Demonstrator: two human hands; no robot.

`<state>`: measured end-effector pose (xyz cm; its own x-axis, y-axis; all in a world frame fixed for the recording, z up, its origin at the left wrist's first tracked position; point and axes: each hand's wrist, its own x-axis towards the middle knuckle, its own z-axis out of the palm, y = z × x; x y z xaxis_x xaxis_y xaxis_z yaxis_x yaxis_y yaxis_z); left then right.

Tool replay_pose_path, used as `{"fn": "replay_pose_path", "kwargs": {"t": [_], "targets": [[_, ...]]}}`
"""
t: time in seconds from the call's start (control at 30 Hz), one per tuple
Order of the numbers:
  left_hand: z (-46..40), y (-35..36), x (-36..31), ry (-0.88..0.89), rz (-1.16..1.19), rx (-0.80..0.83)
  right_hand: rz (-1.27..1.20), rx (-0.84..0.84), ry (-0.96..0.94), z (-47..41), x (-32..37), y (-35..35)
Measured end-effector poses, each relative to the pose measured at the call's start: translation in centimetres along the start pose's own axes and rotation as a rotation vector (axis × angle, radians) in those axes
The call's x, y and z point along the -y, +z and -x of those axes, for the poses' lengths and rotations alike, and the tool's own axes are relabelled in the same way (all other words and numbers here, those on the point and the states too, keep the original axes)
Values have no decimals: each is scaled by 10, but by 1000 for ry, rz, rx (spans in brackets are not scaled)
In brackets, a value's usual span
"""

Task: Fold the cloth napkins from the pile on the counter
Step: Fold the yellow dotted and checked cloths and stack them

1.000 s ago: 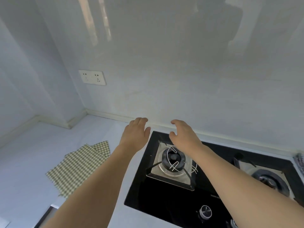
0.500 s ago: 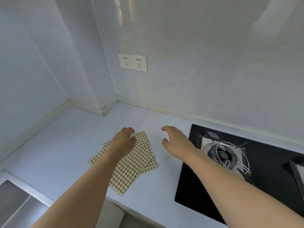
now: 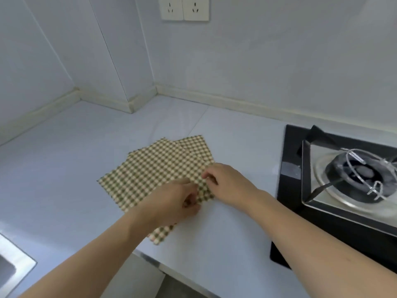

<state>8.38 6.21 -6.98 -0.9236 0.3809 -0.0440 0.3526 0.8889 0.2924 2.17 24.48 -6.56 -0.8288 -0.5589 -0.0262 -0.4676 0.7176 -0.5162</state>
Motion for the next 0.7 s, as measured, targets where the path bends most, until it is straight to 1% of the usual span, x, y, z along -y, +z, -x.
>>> {"fn": "replay_pose_path", "kwargs": {"t": [0.13, 0.2, 0.27, 0.33, 0.43, 0.53, 0.6, 0.7], "targets": [[8, 18, 1, 89, -241, -171, 61, -211, -93, 8, -16, 32], [14, 23, -6, 69, -376, -254, 60, -270, -105, 11, -18, 42], [17, 27, -13, 8, -498, -275, 65, -295, -91, 16, -16, 48], [16, 26, -19, -50, -505, -261, 82, -286, -63, 19, -11, 49], [17, 18, -18, -146, -329, -206, 160, -226, -28, 25, 1, 45], [33, 6, -16, -182, -166, -171, 234, -183, 3, 31, 10, 39], [48, 4, -19, -181, -195, -133, 276, -168, -13, 34, 15, 35], [58, 11, -21, -142, -418, -143, 442, -114, -77, 32, 21, 29]]}}
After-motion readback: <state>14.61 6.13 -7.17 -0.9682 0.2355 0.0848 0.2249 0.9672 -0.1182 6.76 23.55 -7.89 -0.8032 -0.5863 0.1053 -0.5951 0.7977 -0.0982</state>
